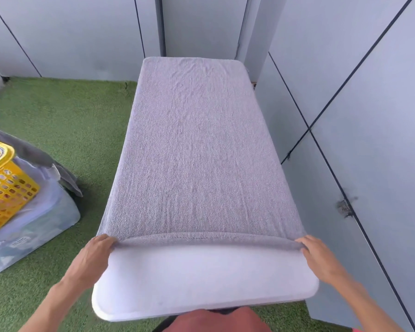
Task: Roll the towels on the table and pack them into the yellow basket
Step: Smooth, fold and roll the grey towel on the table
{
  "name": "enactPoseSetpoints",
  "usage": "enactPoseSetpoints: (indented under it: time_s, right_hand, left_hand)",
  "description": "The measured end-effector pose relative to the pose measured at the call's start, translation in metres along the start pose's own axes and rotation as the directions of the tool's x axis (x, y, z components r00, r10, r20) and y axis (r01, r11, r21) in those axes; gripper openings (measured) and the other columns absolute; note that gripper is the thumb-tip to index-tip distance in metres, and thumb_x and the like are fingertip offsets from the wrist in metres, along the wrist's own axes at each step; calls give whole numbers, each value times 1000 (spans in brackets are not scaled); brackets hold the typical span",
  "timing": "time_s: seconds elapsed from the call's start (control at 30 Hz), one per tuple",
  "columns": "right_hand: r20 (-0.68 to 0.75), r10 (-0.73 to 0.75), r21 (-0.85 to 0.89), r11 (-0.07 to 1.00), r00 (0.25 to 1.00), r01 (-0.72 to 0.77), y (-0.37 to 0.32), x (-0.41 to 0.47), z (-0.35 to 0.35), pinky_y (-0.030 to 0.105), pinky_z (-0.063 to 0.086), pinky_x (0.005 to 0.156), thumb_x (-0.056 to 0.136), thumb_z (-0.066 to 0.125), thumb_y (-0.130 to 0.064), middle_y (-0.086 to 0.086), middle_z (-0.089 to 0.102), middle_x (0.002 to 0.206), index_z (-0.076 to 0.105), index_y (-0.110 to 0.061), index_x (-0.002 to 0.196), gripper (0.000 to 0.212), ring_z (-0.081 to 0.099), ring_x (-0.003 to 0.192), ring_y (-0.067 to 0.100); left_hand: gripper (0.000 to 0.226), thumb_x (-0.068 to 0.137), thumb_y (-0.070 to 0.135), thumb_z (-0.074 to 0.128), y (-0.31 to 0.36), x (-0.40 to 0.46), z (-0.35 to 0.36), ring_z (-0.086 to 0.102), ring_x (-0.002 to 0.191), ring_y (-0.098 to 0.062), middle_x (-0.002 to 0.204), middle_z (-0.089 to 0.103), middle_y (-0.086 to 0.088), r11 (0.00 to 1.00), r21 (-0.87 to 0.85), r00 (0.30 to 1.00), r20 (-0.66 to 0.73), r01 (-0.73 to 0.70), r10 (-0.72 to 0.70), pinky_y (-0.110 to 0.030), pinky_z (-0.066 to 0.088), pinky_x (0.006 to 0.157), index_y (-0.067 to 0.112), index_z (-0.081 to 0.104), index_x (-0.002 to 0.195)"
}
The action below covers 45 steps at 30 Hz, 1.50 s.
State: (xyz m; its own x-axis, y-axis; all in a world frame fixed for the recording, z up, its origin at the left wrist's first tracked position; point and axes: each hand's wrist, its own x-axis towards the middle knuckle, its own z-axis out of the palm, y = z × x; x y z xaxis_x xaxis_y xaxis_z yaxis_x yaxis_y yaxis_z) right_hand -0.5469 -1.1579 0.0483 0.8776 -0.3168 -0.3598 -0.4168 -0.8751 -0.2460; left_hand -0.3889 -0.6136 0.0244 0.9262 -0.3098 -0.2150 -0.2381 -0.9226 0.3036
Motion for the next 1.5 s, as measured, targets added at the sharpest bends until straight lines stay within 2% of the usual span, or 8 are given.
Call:
enactPoseSetpoints:
  time_s: [0.13, 0.4, 0.53, 0.77, 1.0, 1.17, 1.3, 1.5]
  right_hand:
    - [98, 35, 135, 990, 995, -48, 2, 9, -17, 31, 42, 82, 87, 53, 5, 0, 64, 97, 56, -31, 87, 35, 60, 97, 21]
    - [-426, 67, 19, 998, 902, -65, -21, -9, 28, 37, 41, 86, 82, 63, 6, 7, 55, 97, 67, -9, 99, 23, 47, 96, 28]
    - [-348, -43, 30, 998, 937, 57, -10, -11, 39, 33, 29, 102, 80, 60, 10, 9, 49, 121, 54, -2, 125, 47, 39, 118, 25]
    - [-175, 35, 82, 996, 984, -21, 1, 23, 13, 39, 40, 97, 83, 56, 10, 11, 56, 111, 62, -2, 115, 35, 54, 109, 31]
    - [204, -34, 123, 992, 978, 9, 22, 18, -17, 26, 39, 85, 88, 56, -3, -2, 61, 104, 62, -22, 108, 28, 57, 102, 18]
    - [-208, 131, 347, 936, 969, -52, 7, 29, -4, 32, 43, 88, 74, 71, 6, 3, 53, 97, 64, -19, 89, 30, 59, 93, 25]
    - [-398, 23, 26, 1000, 917, -14, -4, 7, 11, 36, 42, 87, 79, 68, 1, 0, 59, 93, 72, -12, 97, 22, 49, 96, 25]
    - [-252, -34, -18, 999, 967, 31, 8, 9, 14, 38, 43, 92, 84, 68, -11, -1, 64, 108, 67, -13, 111, 27, 51, 105, 24]
  left_hand:
    - [24, 90, 4, 54, -2, 12, -14, 60, 91, -17, 99, 67, 1, 973, -138, 952, 270, 186, -144, -29, 45, 74, 20, 67, 102]
    - [28, 70, -13, 66, 26, -23, 13, 40, 77, -27, 90, 50, -11, 995, 79, 945, -325, 65, -36, -39, 41, 60, 7, 63, 89]
    - [59, 65, -12, 70, 27, -40, 36, 49, 93, -34, 113, 51, -15, 992, 126, 947, -322, 21, 21, -48, 51, 72, -1, 55, 121]
    - [29, 75, -6, 69, 18, -4, 18, 50, 87, -33, 101, 58, -11, 993, 114, 952, -304, 3, 32, -45, 45, 74, 7, 60, 98]
    - [21, 89, 4, 61, -13, 4, -3, 62, 97, -23, 104, 68, -2, 973, -199, 991, 83, 120, -105, -34, 46, 85, 11, 68, 108]
    - [22, 79, 6, 73, -7, 30, -14, 59, 84, -24, 91, 63, -4, 905, -288, 948, 32, 313, -318, -35, 42, 71, 14, 65, 99]
    - [21, 76, -5, 70, 14, 6, 4, 49, 78, -28, 84, 56, -5, 995, -10, 952, -287, 103, -102, -40, 43, 69, 13, 70, 85]
    - [55, 68, -6, 76, 36, -29, 32, 50, 97, -39, 113, 52, -18, 994, 100, 956, -293, 43, -12, -51, 53, 68, -3, 55, 119]
